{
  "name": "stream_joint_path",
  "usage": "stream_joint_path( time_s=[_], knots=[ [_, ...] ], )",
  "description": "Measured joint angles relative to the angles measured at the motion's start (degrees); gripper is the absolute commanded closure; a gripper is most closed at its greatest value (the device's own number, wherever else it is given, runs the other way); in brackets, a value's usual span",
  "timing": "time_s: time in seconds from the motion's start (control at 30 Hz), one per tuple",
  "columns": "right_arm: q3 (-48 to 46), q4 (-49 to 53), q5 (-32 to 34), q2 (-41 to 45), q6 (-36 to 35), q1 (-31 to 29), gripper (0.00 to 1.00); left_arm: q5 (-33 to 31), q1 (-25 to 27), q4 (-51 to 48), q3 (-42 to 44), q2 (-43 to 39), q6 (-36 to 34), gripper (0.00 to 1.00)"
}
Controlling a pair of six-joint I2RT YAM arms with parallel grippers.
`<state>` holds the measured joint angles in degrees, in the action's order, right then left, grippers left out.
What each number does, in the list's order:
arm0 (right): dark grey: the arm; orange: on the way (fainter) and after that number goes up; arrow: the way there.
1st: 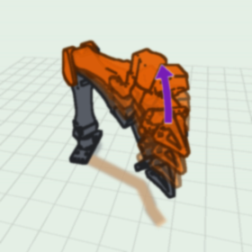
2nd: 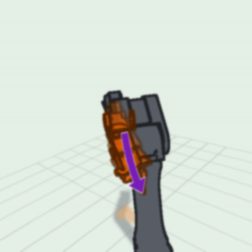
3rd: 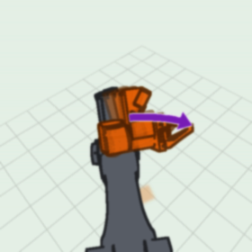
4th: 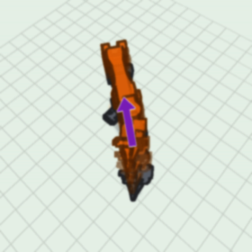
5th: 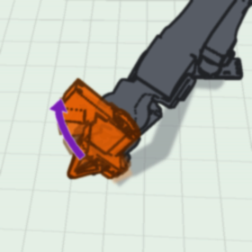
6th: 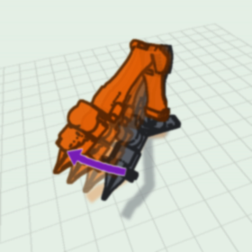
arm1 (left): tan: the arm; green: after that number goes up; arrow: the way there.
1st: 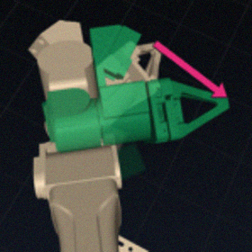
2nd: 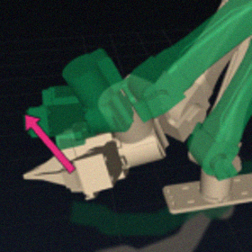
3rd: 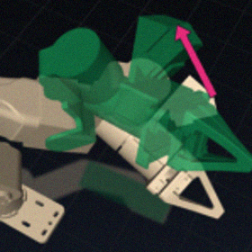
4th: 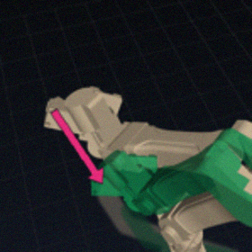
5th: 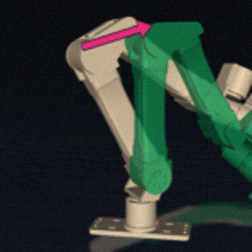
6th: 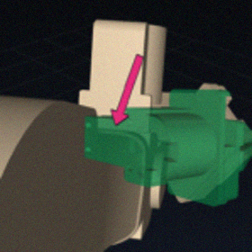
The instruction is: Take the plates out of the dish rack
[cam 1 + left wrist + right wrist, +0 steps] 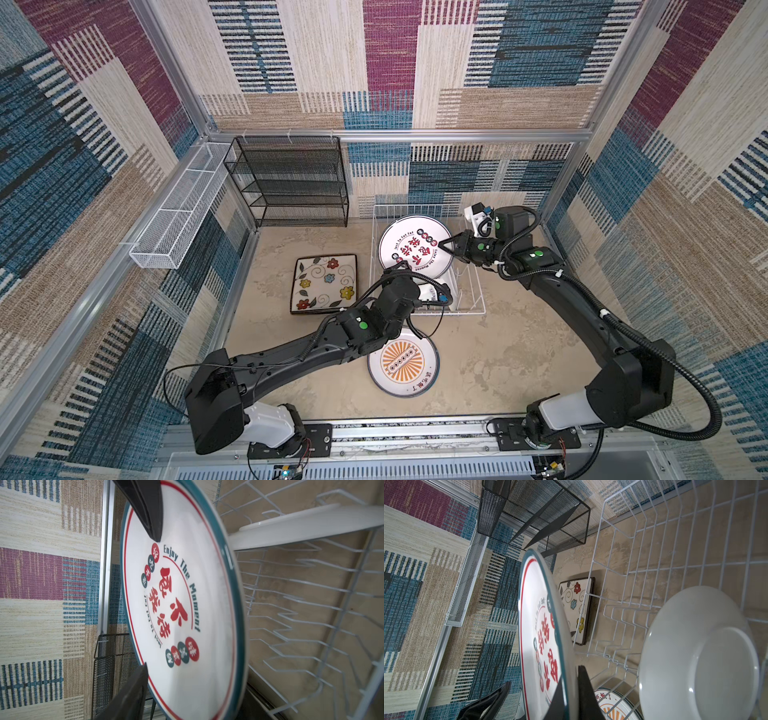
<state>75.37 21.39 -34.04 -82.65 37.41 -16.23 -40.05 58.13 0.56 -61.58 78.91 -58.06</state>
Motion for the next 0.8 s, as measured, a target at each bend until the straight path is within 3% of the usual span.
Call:
stream_joint_path(
  time_s=[0.03,0.07,0.1,0.4,0.67,0.8],
  knots=[
    [0.0,-0.3,0.1,0.4,0.0,0.5,1.0,0.5,0.0,-0.9,-0.2,-0.9,1.6,0.17],
    [0.0,-0.6,0.2,0.8,0.0,1.0,1.0,1.7,0.0,-1.6,-0.3,-1.9,3.3,0.09],
    [0.0,-1.0,0.2,1.3,0.0,1.5,1.0,3.0,0.0,-2.1,-0.3,-3.4,5.9,0.07],
    [0.0,-2.2,1.7,3.2,-1.5,3.1,1.0,17.0,-4.1,-2.0,-0.2,-13.6,32.4,0.04],
    [-3.2,-4.5,1.5,5.0,-2.1,3.2,1.0,32.3,-19.1,0.8,0.6,-18.5,62.3,0.04],
    [-4.3,-6.4,0.2,5.6,-2.4,3.2,1.0,40.5,-25.7,1.5,0.8,-17.1,76.2,0.05]
  ],
)
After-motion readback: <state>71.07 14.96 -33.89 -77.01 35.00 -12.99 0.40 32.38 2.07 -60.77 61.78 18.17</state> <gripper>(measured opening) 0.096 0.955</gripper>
